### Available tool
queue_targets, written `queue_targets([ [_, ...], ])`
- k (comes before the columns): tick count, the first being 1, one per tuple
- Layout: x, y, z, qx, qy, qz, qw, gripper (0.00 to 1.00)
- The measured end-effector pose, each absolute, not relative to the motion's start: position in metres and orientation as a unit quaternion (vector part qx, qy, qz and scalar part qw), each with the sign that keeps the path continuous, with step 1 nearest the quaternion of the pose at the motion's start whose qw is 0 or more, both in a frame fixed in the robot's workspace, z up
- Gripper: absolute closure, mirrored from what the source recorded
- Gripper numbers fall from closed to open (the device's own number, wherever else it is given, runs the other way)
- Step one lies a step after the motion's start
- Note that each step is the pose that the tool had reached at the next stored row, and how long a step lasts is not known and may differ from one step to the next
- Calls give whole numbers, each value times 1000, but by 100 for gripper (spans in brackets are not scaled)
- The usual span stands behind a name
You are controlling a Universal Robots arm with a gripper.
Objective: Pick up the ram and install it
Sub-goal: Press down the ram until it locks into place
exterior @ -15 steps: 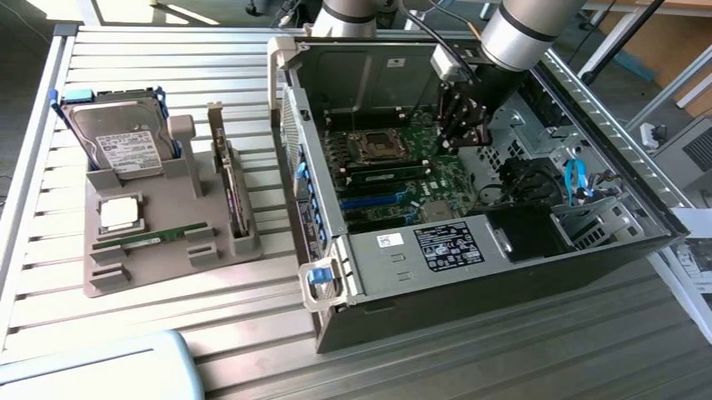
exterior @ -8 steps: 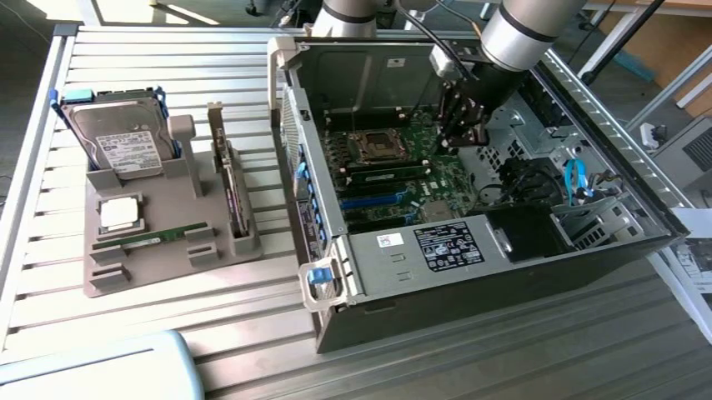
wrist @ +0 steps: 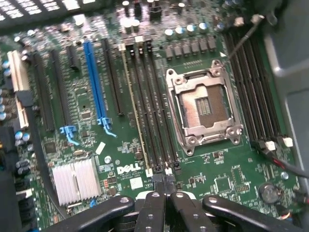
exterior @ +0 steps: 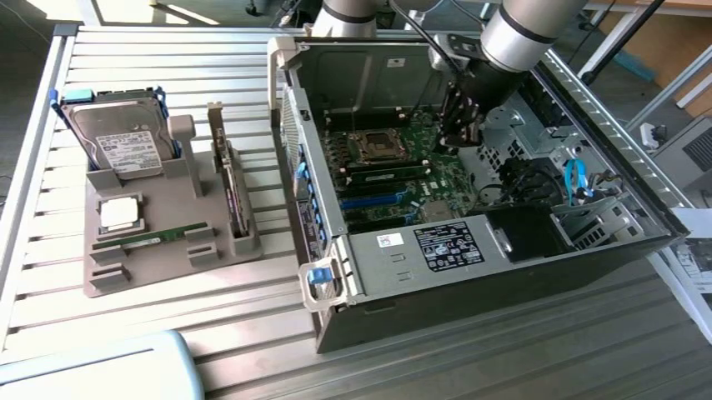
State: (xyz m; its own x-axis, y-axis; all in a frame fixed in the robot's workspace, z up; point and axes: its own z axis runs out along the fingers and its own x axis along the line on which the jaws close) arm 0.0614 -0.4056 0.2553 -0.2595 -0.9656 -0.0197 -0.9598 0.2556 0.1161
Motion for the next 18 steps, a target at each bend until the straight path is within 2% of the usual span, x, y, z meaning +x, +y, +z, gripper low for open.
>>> queue_targets([
  [18,61,-406,254,455,-889,-53,20,87],
])
